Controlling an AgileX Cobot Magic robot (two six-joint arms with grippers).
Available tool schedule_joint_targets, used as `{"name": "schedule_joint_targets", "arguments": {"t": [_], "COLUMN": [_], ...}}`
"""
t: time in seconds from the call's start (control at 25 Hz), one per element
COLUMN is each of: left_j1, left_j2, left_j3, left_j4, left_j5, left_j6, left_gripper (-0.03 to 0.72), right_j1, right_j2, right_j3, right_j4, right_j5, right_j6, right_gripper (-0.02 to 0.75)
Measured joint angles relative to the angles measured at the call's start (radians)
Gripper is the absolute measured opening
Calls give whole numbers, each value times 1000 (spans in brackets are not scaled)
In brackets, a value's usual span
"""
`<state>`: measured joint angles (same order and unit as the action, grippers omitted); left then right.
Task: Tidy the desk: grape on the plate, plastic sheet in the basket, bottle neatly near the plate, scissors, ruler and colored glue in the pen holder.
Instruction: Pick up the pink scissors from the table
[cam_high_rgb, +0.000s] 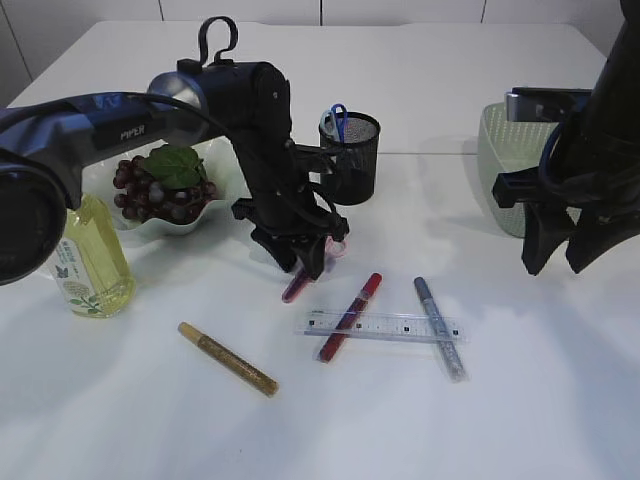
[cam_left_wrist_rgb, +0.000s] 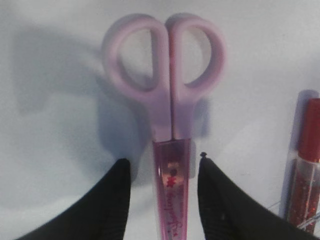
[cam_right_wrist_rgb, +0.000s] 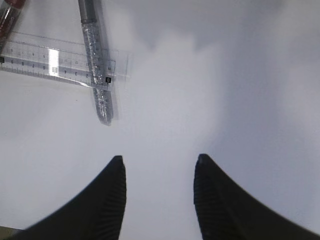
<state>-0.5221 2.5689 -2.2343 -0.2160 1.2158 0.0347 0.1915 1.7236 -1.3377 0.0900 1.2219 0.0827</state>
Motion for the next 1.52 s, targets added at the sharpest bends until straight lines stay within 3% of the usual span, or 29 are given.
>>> {"name": "schedule_joint_targets", "arguments": {"t": [0.32, 1.52], "left_j1": [-30, -43], "left_j2": [0, 2], "left_j3": [0, 0], "left_j4": [23, 90], "left_j5": [0, 0], "left_j6": [10, 12], "left_gripper": [329, 290], "right_j1": [0, 0], "right_j2": [0, 0], "right_j3": [0, 0], "right_j4": [0, 0], "right_j5": [0, 0], "right_j6": [-2, -2], "right_gripper": [364, 363]}}
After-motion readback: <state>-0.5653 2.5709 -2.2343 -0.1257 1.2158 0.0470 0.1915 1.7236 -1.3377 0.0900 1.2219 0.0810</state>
